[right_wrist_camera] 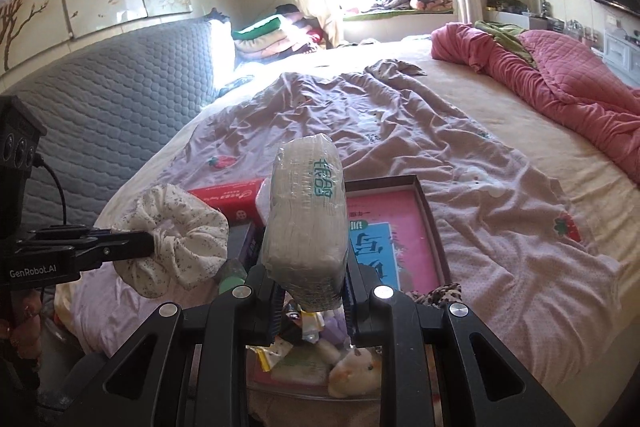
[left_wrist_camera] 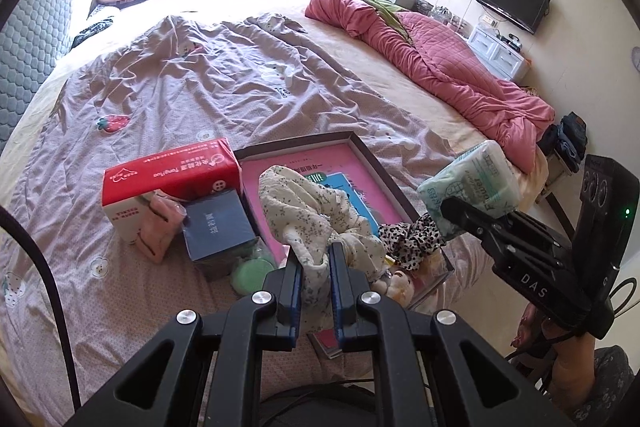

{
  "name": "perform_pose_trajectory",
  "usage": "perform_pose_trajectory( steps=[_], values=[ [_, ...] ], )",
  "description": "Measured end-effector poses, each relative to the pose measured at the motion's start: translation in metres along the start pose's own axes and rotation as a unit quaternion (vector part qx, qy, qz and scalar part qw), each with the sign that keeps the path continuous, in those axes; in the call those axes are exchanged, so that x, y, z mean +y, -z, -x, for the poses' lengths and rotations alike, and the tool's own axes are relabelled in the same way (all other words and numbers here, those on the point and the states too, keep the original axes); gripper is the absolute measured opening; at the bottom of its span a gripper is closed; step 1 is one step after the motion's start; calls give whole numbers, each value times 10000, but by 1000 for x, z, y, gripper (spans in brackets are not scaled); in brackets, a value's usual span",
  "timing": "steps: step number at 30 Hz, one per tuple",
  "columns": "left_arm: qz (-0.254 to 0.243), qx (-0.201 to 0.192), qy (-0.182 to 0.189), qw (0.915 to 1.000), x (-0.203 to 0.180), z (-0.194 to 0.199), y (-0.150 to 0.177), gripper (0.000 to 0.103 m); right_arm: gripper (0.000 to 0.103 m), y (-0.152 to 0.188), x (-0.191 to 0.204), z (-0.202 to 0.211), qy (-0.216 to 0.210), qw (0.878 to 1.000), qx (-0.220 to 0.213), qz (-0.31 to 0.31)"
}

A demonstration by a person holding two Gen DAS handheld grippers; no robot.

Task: Organize soft objects
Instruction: 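Lift the scrunchie in left tool and tissue pack in right tool toward the tray, then lower the scrunchie with left tool while right tool lowers the tissue pack over the tray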

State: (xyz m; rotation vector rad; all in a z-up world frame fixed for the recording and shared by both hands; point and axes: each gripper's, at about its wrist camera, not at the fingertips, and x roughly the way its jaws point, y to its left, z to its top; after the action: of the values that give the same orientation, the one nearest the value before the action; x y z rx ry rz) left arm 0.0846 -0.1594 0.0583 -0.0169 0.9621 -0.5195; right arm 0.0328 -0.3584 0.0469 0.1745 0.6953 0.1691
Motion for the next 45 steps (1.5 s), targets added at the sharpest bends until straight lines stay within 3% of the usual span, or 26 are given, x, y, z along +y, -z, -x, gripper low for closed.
perform_pose_trajectory(
  steps=[25,45],
  values=[
    [3,701,26,9975,-9,-91,8,12,25,21,-20,-31,104,9990,385,-192],
    [-1,889,99,9960,-6,-110,7,13,26,39,-30,-65,375,9964,733,-178]
  ],
)
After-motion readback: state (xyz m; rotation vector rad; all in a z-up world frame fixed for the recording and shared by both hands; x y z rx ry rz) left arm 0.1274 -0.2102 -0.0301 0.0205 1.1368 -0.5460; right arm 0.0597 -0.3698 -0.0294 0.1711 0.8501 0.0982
